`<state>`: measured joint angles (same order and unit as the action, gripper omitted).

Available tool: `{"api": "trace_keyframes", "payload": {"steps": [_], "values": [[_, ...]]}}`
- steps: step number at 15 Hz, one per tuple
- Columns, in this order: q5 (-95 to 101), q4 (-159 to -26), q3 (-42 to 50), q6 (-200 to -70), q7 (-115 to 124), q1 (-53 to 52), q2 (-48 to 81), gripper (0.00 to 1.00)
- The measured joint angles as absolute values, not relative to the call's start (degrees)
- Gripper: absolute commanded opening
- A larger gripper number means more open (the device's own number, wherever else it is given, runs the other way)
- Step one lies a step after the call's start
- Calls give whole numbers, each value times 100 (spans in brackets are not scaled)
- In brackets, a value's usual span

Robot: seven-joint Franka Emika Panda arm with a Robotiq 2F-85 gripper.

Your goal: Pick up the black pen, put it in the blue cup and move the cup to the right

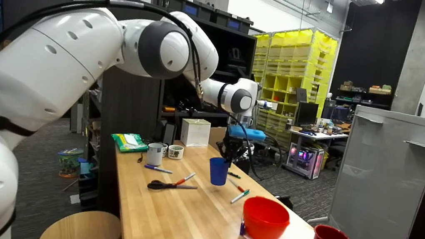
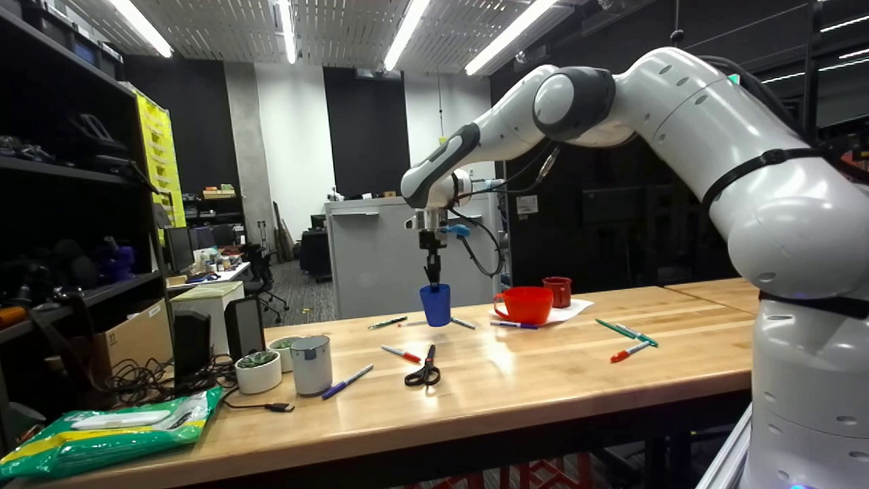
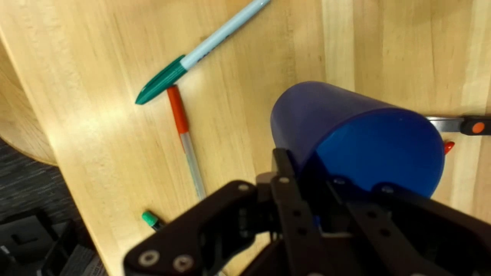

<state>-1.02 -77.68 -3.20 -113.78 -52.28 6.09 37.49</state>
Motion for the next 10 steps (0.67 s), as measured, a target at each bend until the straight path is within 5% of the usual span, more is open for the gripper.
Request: {"api": "trace_keyframes", "payload": {"steps": [10], "values": [[-52, -10611, -215, -12381, -4772, 614, 1929, 3]]}}
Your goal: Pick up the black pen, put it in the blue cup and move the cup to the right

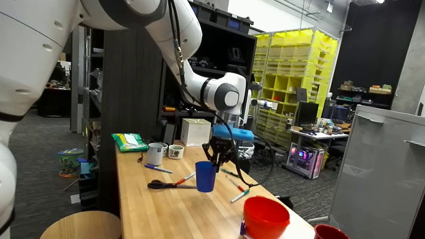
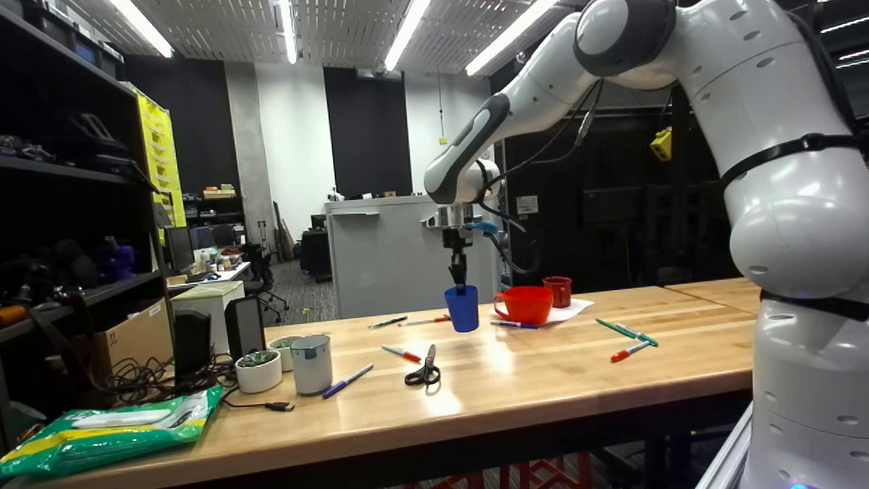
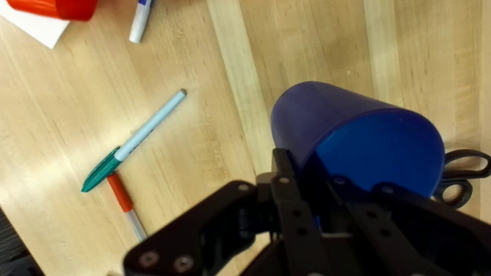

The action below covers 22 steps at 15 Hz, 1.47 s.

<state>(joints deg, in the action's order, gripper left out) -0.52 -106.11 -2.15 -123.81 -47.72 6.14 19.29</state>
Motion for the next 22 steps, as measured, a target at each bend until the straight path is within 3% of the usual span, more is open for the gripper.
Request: {"api": "trace_keyframes", "payload": {"steps": [5, 11, 12, 15, 22], "values": [[-55, -12094, -77, -13776, -4889, 715, 1361, 3], [-410, -12814, -54, -14332, -5199, 892, 989, 3], [-453, -12869, -48, -14369, -5241, 893, 956, 38], [-483, -12967, -45, -14400, -5302, 889, 894, 48], [-483, -13038, -45, -14399, -5374, 855, 889, 96]]}}
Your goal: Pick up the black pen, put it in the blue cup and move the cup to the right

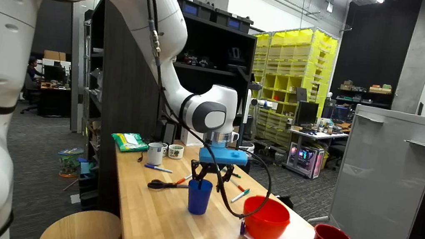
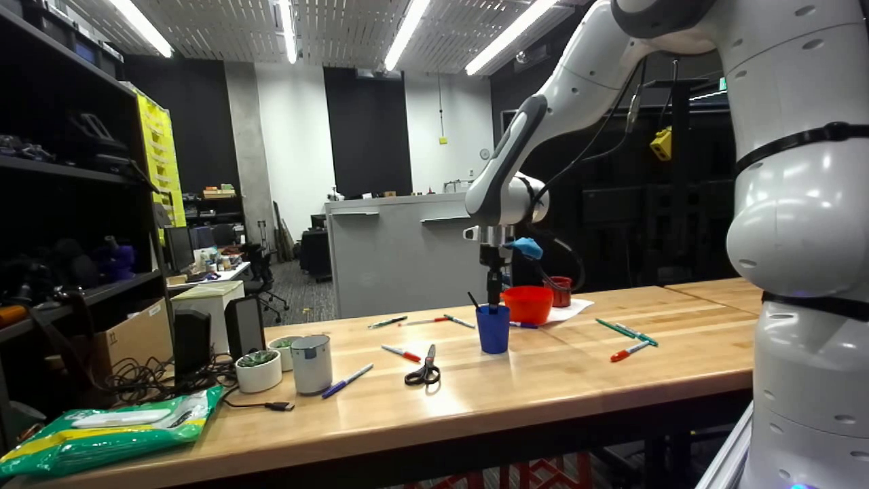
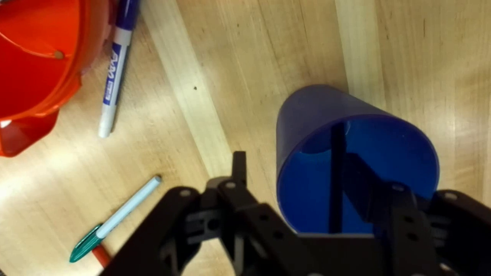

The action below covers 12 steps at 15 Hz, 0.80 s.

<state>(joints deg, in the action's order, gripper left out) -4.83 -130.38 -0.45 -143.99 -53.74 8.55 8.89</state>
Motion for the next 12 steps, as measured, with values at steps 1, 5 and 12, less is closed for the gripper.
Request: {"api": "trace_keyframes", "payload": {"steps": [1, 5, 12], "values": [[-483, -13038, -45, -14399, -5376, 847, 889, 99], [-448, -13032, -45, -14399, -5380, 804, 883, 100], [48, -12810, -45, -14256, -5360, 717, 879, 100]]}}
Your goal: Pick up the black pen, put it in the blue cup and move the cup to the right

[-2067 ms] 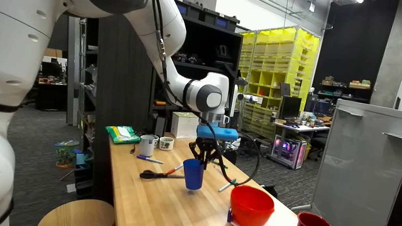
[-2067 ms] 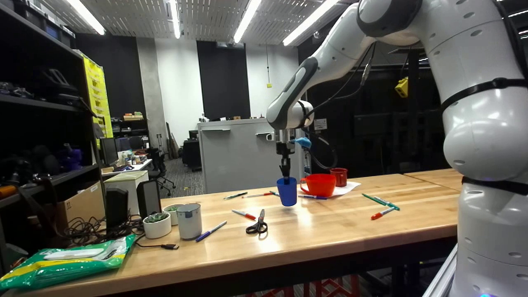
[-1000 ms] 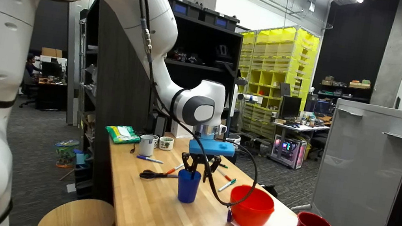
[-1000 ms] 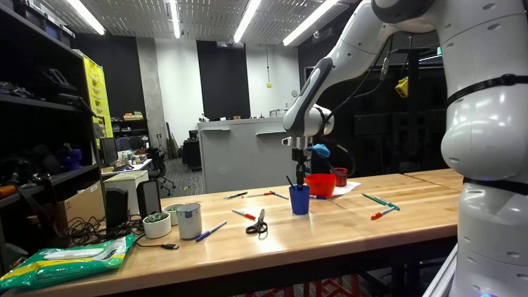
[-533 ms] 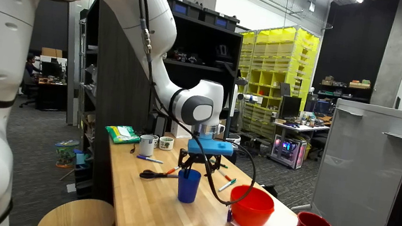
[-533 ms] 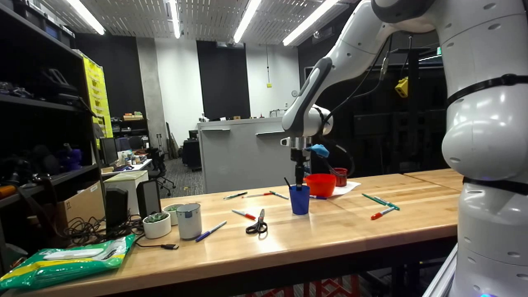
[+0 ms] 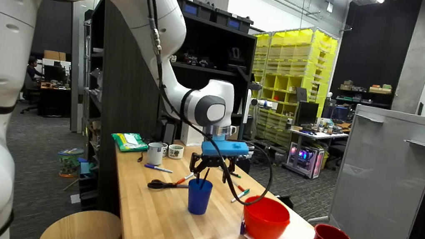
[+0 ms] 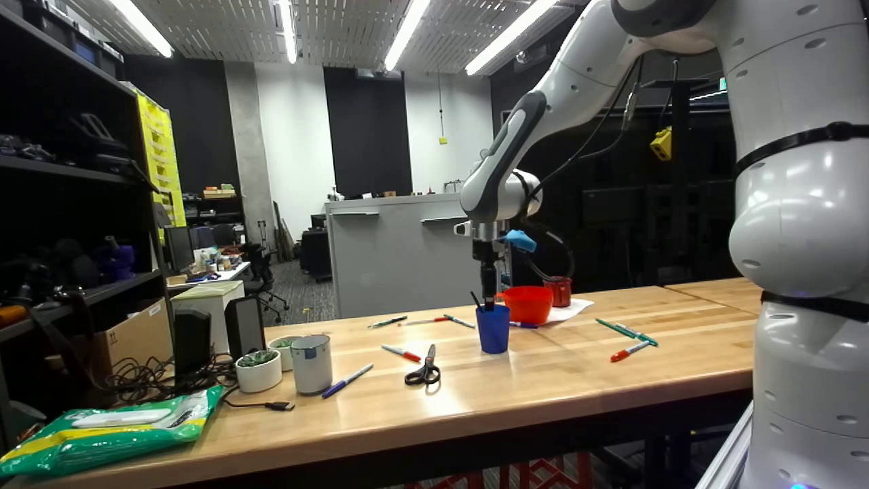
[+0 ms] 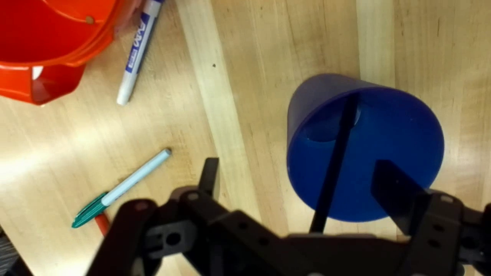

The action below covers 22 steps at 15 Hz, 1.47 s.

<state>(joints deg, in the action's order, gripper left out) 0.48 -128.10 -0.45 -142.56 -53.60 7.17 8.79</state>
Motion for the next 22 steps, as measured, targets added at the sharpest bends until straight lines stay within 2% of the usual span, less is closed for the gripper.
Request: {"api": "trace_keyframes", "payload": {"steps": [9, 15, 22], "values": [[348, -11808, -118, -13131, -5678, 480, 881, 100], [359, -11049, -269, -12202, -7112, 288, 987, 100], [494, -10476, -374, -11776, -8999, 180, 1234, 100]]}}
